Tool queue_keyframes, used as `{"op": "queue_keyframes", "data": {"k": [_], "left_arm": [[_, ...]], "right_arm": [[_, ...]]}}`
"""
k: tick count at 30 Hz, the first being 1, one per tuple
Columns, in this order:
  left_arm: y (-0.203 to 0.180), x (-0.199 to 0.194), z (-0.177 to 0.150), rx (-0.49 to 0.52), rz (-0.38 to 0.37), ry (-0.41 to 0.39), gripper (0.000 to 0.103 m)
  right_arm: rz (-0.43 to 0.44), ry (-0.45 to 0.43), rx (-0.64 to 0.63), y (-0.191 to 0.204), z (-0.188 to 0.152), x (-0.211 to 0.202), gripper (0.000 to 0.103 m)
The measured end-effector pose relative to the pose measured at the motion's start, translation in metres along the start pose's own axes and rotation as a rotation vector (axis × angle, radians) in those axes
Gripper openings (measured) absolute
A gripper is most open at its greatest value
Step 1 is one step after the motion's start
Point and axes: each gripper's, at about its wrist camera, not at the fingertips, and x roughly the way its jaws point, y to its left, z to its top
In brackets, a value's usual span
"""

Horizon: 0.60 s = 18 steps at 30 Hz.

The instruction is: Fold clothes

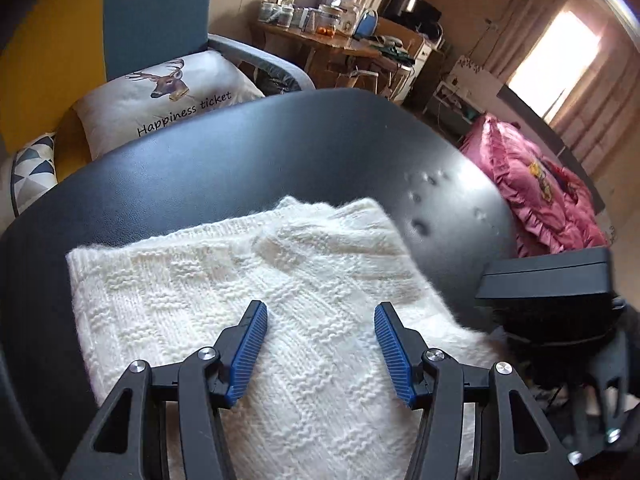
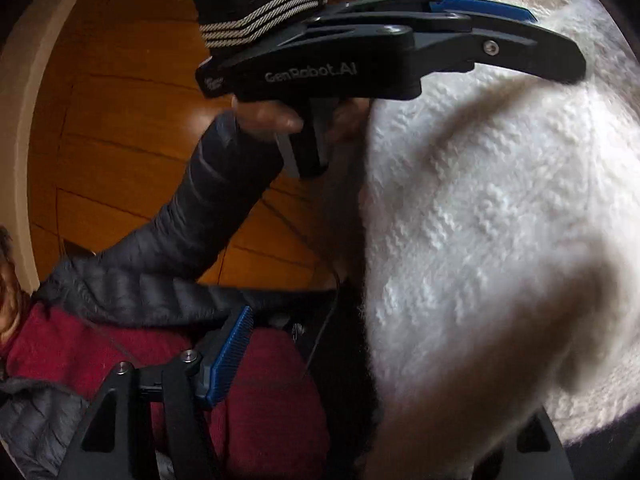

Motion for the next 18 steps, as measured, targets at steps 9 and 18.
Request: {"op": "queue_keyframes", "data": {"k": [9,18], "left_arm": [[-0.008,0.006,-0.037,-0.044,-0.032,-0.074,0.069],[-0.021,-0.043,-0.058,-0.155,0.060,-0.260,0.069]], "right_arm": [[-0.163,-0.244,0.141,-0.010,-0.067,-0.031,0.041],[-0.248,-0.643,0.251,0.005,-0.101,-0.087,0.065]]}}
